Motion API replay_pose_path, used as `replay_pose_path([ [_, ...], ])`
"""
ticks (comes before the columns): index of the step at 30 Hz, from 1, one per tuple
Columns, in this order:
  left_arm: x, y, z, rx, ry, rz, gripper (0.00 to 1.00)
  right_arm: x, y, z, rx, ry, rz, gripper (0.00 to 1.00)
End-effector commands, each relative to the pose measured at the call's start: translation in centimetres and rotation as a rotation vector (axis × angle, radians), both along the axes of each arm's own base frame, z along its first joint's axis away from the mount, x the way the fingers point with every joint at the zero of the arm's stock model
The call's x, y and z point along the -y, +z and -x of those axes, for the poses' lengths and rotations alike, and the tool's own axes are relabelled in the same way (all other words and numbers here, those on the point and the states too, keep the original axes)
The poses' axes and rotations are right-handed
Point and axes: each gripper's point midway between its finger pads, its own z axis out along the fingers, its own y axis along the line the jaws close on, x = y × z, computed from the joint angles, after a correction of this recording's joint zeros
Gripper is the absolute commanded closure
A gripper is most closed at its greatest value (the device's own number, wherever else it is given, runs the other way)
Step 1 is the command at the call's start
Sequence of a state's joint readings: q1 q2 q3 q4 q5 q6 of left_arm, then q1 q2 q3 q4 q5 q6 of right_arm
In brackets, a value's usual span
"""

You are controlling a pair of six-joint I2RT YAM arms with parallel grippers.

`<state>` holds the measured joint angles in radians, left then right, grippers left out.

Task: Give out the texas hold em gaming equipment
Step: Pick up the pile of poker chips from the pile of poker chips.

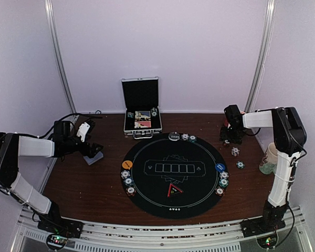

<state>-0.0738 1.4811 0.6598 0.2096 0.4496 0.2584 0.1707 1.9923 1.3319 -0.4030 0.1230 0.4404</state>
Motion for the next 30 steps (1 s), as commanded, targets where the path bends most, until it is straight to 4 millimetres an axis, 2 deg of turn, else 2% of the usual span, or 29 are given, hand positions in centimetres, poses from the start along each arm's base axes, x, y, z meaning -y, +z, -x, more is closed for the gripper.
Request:
replay_pose_path([
  [1, 0.03, 1.28, -0.85, 0.045, -0.001, 0.011, 0.02, -0.30, -0.15, -1.05, 0.013, 0.008, -0.009, 0.31],
  [11, 0.06, 1.16, -0.85, 0.042, -0.002, 0.011, 0.02, -0.21, -0.31, -1.25, 0.012, 0.005, -0.004, 0.40],
  [23, 0.01, 1.17, -0.86, 0.042, 0.000, 0.010, 0.02, -0.44, -0.87, -1.30, 0.000, 0.013, -0.013, 0.44],
  [30, 0.01, 1.16, -0.87, 0.042, 0.000, 0.010, 0.02, -0.54, -0.93, -1.19, 0.000, 0.014, -0.017, 0.51],
])
